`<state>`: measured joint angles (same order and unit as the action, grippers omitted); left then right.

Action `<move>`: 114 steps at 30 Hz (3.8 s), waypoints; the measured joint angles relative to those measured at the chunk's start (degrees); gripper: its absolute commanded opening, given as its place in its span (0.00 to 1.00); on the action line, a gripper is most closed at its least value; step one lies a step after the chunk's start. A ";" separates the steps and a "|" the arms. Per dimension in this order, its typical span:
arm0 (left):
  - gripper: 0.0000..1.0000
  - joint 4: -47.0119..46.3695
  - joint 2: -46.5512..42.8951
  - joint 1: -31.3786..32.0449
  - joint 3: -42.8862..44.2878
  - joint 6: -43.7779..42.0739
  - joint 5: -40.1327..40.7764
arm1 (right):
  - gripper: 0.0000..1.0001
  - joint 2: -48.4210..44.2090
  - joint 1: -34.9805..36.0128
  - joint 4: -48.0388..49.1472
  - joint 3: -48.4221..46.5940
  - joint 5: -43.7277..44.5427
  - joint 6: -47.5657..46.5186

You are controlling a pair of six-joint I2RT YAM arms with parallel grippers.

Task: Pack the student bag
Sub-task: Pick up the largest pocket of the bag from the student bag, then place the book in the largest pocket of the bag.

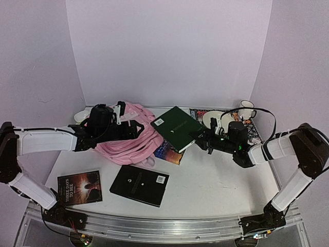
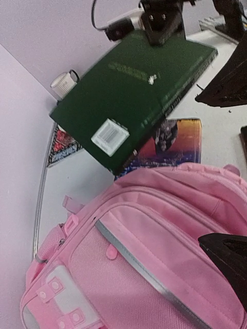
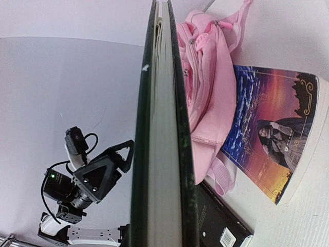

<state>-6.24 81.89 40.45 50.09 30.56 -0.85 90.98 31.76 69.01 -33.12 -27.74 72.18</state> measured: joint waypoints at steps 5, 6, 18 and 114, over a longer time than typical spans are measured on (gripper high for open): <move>0.84 12.00 5.09 1.64 7.03 -9.16 3.19 | 0.00 -3.03 -0.66 0.20 1.31 0.37 -0.02; 0.84 14.62 6.07 2.47 8.11 -10.73 4.42 | 0.00 -3.37 -0.67 0.23 1.63 0.41 -0.02; 0.71 30.41 19.42 9.25 19.92 -20.31 18.97 | 0.00 -5.02 -0.74 -0.27 3.23 0.61 -0.17; 0.00 42.14 7.00 9.66 35.40 -22.81 4.92 | 0.67 41.62 16.01 -27.08 -57.26 11.51 -11.56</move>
<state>35.90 88.89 50.11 85.48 7.75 4.07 132.60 47.77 41.93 -90.38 -16.23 60.62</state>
